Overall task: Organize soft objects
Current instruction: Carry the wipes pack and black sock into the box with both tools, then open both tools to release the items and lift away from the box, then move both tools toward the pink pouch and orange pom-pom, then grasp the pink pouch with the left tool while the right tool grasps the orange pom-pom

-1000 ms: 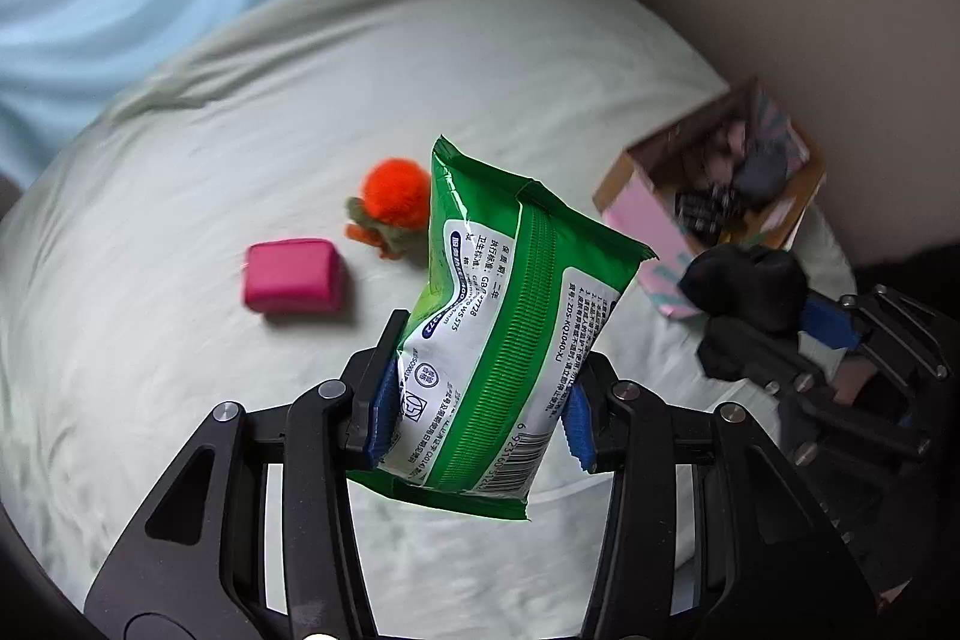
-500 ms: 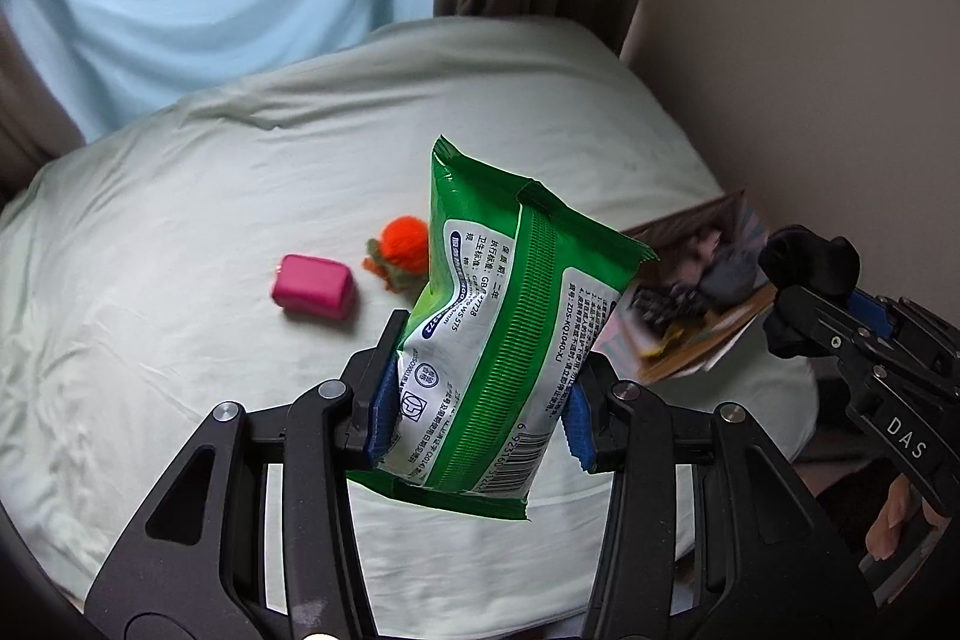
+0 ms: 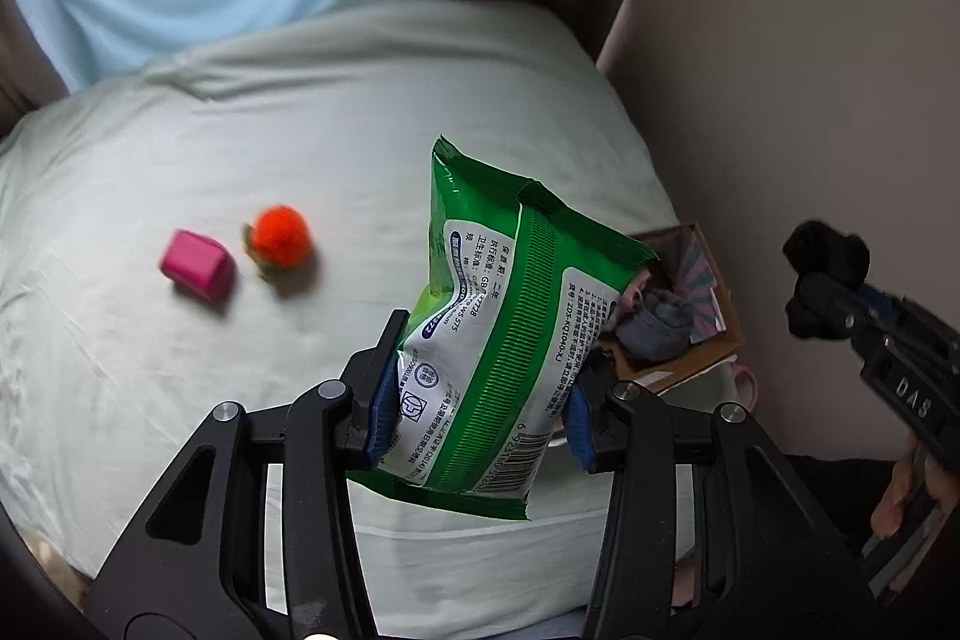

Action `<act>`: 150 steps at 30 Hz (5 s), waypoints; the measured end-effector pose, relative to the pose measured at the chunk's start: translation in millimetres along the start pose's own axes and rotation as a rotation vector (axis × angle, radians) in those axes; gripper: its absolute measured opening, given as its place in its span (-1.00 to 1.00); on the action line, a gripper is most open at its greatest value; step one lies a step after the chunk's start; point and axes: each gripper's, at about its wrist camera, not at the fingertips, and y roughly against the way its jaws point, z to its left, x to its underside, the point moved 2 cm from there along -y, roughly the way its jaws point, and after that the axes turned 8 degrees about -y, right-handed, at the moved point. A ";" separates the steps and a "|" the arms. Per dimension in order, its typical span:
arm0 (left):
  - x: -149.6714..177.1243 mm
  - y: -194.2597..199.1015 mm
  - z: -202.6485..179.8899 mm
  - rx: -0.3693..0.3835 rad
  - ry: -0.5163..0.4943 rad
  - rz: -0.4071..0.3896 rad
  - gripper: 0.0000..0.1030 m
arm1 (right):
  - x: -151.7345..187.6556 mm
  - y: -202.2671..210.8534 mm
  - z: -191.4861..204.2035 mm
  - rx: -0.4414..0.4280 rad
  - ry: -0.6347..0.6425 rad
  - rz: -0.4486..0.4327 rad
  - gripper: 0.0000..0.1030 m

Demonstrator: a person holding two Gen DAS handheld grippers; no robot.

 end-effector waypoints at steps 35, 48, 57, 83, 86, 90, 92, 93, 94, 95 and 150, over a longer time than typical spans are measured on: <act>-2.6 -221.6 -58.3 0.066 -0.065 0.374 0.99 | -13.3 -212.6 -77.0 -0.129 -0.210 0.355 0.95; -10.2 -175.3 -49.6 0.067 -0.053 0.284 0.99 | -16.0 -176.7 -67.9 -0.097 -0.131 0.253 0.95; -7.5 -91.9 -33.8 0.043 -0.052 0.148 0.99 | -17.4 -116.7 -42.1 -0.114 -0.073 0.179 0.95; 88.5 170.8 159.8 -0.172 0.135 -0.251 0.99 | 25.8 83.3 150.0 -0.139 0.148 -0.159 0.95; 93.9 176.0 178.5 -0.167 0.139 -0.258 0.99 | 32.0 85.6 164.8 -0.141 0.140 -0.157 0.95; 98.1 176.4 209.7 -0.151 0.142 -0.252 0.99 | 36.0 80.9 190.2 -0.148 0.137 -0.152 0.95; 98.7 173.1 224.1 -0.145 0.136 -0.246 0.99 | 36.7 76.9 204.5 -0.147 0.134 -0.158 0.95; 98.2 169.4 232.7 -0.140 0.133 -0.240 0.99 | 36.9 73.1 213.2 -0.144 0.131 -0.161 0.95; 97.6 166.3 240.5 -0.135 0.132 -0.234 0.99 | 36.5 68.5 220.3 -0.144 0.129 -0.160 0.95; 96.8 162.0 248.8 -0.130 0.133 -0.226 0.99 | 36.1 63.5 226.7 -0.142 0.128 -0.158 0.95; 47.3 -306.6 405.6 -0.188 0.830 0.274 0.26 | 38.5 -403.6 285.8 -0.109 -0.119 0.346 -0.24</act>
